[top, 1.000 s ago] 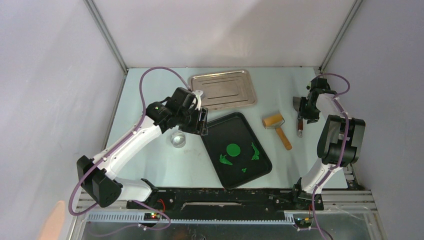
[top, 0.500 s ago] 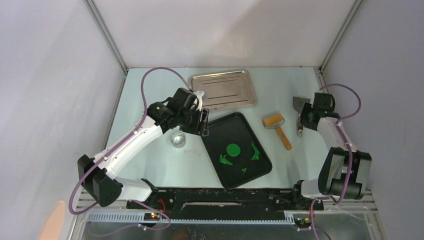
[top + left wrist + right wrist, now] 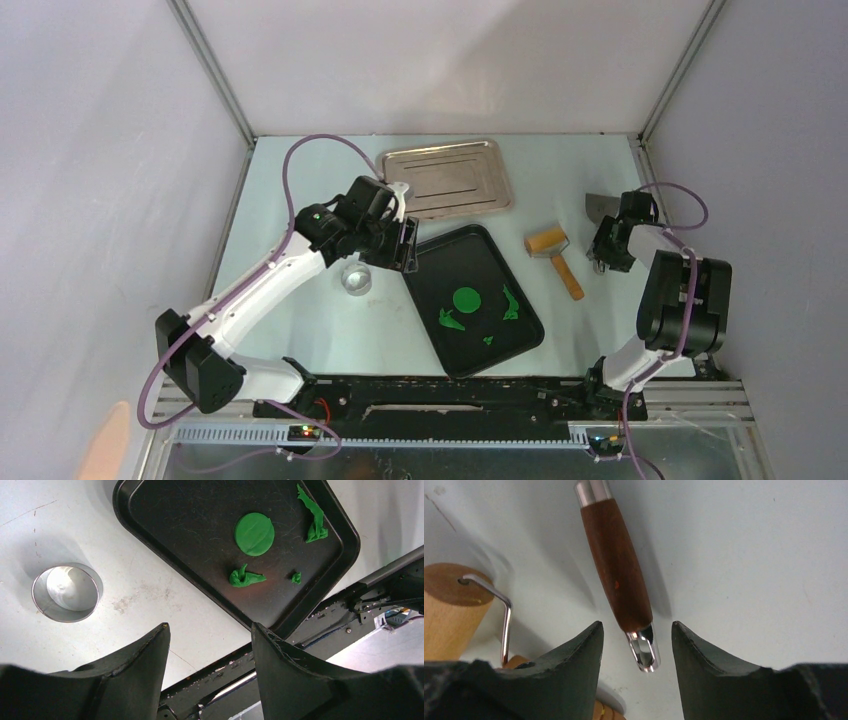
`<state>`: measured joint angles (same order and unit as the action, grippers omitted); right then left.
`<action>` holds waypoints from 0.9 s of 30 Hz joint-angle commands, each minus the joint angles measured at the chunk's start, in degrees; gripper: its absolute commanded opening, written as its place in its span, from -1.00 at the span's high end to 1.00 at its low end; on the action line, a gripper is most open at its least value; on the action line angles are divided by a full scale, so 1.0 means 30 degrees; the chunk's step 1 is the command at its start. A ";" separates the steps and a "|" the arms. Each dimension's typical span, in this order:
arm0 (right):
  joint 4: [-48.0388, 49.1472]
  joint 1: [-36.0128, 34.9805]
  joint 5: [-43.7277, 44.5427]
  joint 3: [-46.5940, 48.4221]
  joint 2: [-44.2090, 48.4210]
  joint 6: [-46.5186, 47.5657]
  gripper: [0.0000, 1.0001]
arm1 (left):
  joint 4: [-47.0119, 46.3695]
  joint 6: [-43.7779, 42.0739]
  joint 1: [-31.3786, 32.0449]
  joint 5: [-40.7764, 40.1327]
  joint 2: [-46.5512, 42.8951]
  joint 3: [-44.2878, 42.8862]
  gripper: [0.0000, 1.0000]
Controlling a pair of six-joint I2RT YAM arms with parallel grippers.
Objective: Roll out the dumpling wrappers from the dough
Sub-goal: Pick up the spatula from the center of the board.
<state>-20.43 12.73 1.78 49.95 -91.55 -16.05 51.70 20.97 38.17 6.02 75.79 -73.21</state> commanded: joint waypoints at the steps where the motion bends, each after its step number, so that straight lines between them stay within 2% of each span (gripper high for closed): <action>1: 0.0236 -0.0371 0.0502 0.1540 -0.1198 0.0362 -0.04 | -0.0129 0.0128 0.0175 -0.0129 0.0112 -0.0777 -0.30; 3: -0.0099 -0.0567 0.0711 0.1919 -0.1731 0.0517 0.18 | -0.0099 0.0129 0.0195 -0.0159 0.0167 -0.0834 -0.30; 7: -0.0604 -0.0670 0.0962 0.2216 -0.1507 0.0605 0.85 | -0.0002 0.0112 0.0187 -0.0208 0.0221 -0.0843 -0.30; 9: -0.0944 -0.0697 0.0826 0.2263 -0.0978 0.0751 1.00 | -0.0022 0.0128 0.0210 -0.0230 0.0199 -0.0818 -0.30; 13: -0.2689 -0.0728 -0.0017 0.2995 -0.0053 0.1411 1.00 | -0.0016 0.0121 0.0221 -0.0198 0.0173 -0.0736 -0.30; 18: -0.6726 -0.0770 -0.1331 0.4982 -0.0423 0.2496 1.00 | -0.0157 0.0157 0.0217 -0.0086 0.0046 -0.0424 -0.30; 23: -0.7616 -0.1065 -0.2636 0.5695 -0.0201 0.2694 1.00 | -0.0126 0.0132 0.0330 -0.0019 0.0083 -0.0366 -0.30; 27: -0.8892 -0.2082 -0.1979 0.6859 -0.0709 0.3447 1.00 | -0.0032 0.0021 0.0359 -0.0102 -0.0007 -0.0294 -0.30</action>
<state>-42.61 9.26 -3.55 65.47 -94.21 -8.69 51.72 20.97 38.74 6.00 76.58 -73.21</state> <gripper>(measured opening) 0.209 0.649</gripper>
